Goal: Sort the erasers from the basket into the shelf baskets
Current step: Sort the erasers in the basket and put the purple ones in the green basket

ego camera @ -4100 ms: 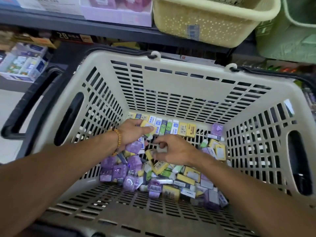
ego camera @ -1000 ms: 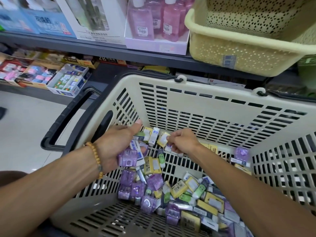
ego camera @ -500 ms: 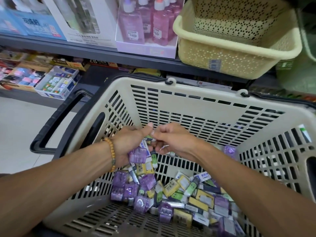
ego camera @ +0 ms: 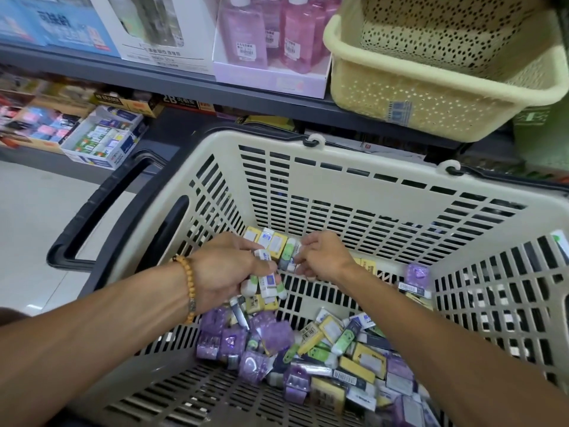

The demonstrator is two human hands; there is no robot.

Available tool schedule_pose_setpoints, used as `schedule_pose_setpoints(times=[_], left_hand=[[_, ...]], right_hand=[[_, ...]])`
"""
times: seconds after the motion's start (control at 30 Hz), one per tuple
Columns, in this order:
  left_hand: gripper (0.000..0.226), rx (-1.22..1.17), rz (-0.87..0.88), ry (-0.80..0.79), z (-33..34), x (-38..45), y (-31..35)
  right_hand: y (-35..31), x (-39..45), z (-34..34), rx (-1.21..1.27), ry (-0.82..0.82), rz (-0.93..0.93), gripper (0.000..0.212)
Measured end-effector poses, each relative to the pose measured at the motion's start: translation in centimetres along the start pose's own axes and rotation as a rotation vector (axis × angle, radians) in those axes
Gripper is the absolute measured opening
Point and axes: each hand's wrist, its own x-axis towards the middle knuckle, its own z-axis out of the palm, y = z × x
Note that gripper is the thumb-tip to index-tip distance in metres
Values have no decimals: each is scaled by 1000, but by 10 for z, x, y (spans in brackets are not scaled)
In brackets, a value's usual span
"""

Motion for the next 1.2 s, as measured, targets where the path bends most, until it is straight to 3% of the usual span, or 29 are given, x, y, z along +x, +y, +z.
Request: schedule_pose_setpoints(times=[0.1,0.23,0.33,0.43,0.6,0.8,0.87,1.03,1.1,1.2], left_hand=[[33,69,4,8,3,0,2],[27,189,66,32,6,4,6],[20,223,92,71,7,5,5],[18,149,76,38,10,5,3],[16,31,67,75,8,8,4],[10,132,156,156,3,8,1],[12,151,198,229,3,11,2],[23,91,278,275,8,15,8],[25,60,313,232,16,17,6],[29,17,309,135,33,21,-4]], right_hand=[[-4,-12,-10,-21,-4,-161,18],[-18,-30,-15,192,-327,-198,12],[-24,-32,-12,227,-389,-192,10],[-16,-29,-19,305,-345,-104,4],[11,-14,-18,213,33,30,7],[10,-10,-7,123,185,-42,24],[4,-17,-13,153,131,-90,20],[-13,-53,-15,287,-427,-105,19],[-13,-65,-12,284,-409,-100,12],[-8,-78,-33,160,-251,-69,13]])
